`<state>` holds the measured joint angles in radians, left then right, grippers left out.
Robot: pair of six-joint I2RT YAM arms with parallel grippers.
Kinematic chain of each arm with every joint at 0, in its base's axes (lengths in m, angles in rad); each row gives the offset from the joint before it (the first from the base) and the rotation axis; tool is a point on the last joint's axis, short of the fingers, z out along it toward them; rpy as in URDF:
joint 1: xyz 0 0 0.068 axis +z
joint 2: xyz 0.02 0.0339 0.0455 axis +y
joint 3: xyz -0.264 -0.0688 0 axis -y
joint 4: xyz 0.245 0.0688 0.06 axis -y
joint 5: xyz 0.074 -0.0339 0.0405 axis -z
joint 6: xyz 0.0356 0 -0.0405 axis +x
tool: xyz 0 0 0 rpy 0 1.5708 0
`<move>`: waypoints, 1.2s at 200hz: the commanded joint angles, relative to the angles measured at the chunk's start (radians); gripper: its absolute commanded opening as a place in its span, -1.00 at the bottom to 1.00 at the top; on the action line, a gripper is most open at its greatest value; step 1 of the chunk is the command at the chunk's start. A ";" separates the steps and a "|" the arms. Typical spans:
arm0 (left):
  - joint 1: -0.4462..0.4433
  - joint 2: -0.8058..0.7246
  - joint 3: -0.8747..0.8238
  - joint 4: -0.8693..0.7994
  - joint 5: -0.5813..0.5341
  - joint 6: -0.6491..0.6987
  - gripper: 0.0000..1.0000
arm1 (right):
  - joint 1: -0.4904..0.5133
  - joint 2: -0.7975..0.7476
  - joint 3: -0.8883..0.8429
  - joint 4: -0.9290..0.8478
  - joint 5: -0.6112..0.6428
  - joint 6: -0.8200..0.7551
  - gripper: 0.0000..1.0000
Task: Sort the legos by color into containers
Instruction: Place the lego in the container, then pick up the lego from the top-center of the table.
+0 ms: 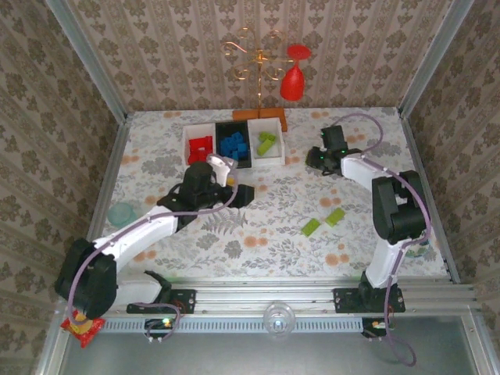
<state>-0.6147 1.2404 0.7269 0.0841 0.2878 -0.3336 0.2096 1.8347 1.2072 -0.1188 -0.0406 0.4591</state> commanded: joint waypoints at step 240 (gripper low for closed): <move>0.060 -0.090 -0.058 0.060 0.044 -0.062 0.81 | 0.024 -0.054 0.041 -0.149 0.225 -0.019 0.33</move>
<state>-0.5396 1.1385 0.6426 0.1211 0.3111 -0.3828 0.2703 1.6897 1.1938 -0.1780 0.1211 0.4263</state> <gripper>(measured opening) 0.905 0.653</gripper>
